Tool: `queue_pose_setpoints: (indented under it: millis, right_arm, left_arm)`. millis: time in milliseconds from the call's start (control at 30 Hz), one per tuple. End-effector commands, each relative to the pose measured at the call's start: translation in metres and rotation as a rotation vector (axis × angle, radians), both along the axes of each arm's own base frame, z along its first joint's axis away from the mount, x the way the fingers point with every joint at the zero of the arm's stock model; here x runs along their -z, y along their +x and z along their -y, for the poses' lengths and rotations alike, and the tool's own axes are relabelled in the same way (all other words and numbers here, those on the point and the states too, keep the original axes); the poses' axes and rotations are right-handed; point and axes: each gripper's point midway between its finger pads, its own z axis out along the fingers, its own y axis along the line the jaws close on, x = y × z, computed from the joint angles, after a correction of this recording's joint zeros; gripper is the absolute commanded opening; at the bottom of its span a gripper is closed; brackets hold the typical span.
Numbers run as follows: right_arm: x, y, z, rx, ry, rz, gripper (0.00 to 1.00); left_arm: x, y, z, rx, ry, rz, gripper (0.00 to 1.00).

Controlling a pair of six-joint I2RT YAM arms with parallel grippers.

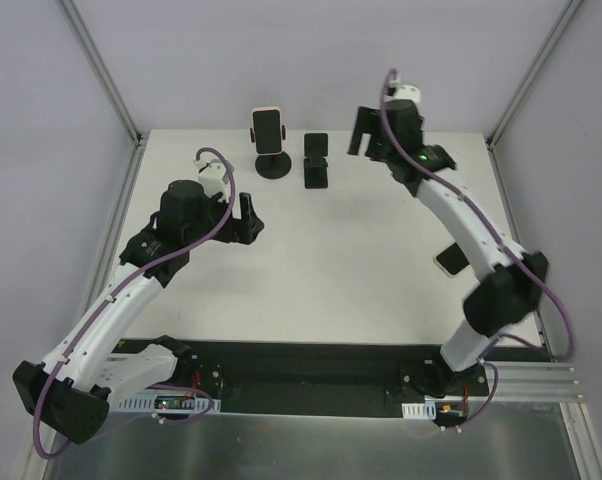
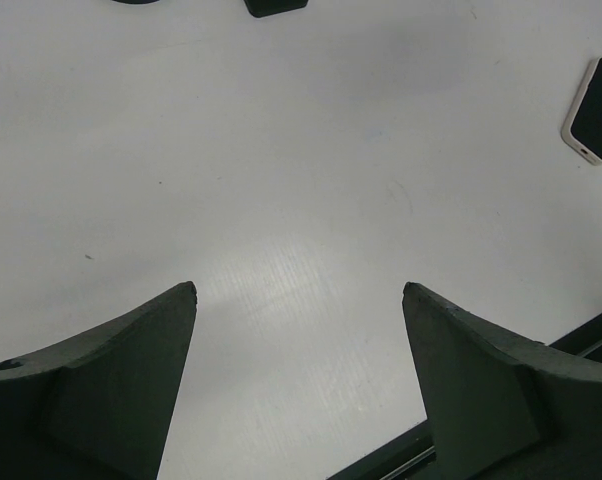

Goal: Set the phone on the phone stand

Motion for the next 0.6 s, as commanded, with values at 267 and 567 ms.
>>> queue_pose_setpoints:
  millis: [267,567]
  right_arm:
    - [0.154,-0.205,0.233,0.669,0.234,-0.316,0.96]
    - [0.17,-0.217,0.279,0.857,0.493,-0.367,0.96]
  left_arm:
    - [-0.017,-0.005,0.015,0.078,-0.076,0.039,0.84]
    - [-0.018,-0.005,0.014,0.075,-0.079,0.048,0.85]
